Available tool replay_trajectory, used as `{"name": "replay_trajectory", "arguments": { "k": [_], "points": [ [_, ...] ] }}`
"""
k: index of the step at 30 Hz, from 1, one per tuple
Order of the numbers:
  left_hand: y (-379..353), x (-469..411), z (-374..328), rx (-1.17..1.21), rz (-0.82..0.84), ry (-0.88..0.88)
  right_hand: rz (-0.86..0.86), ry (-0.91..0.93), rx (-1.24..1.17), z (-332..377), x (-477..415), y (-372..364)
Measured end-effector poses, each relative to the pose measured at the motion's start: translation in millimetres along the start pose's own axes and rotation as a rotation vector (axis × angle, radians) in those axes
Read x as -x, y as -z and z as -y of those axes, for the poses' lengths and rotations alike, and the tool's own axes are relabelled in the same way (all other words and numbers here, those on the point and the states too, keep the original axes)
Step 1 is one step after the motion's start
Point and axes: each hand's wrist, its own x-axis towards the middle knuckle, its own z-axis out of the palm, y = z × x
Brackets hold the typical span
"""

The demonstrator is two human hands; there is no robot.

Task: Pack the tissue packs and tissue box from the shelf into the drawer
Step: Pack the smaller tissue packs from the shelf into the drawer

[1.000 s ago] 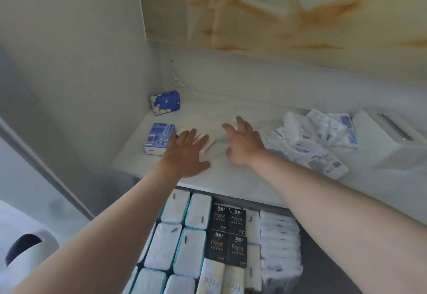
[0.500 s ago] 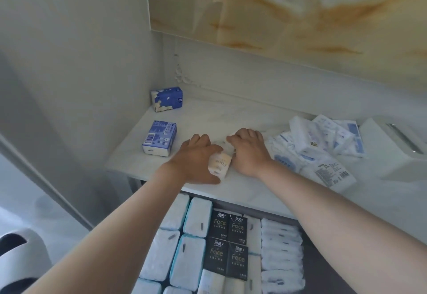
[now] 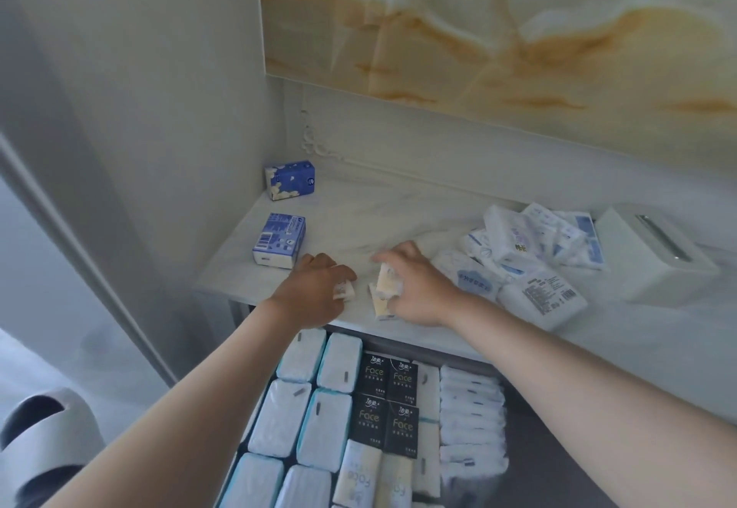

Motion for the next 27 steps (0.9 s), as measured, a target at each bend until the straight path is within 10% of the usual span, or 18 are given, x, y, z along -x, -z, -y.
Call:
{"name": "replay_trajectory", "arguments": {
  "k": [10, 27],
  "points": [
    [-13, 57, -34, -0.09, -0.129, -0.141, 0.106, 0.008, 0.144, 6, 53, -26],
    [-70, 126, -79, 0.053, 0.149, -0.103, 0.342, -0.128, 0.008, 12, 184, -77]
  ]
}}
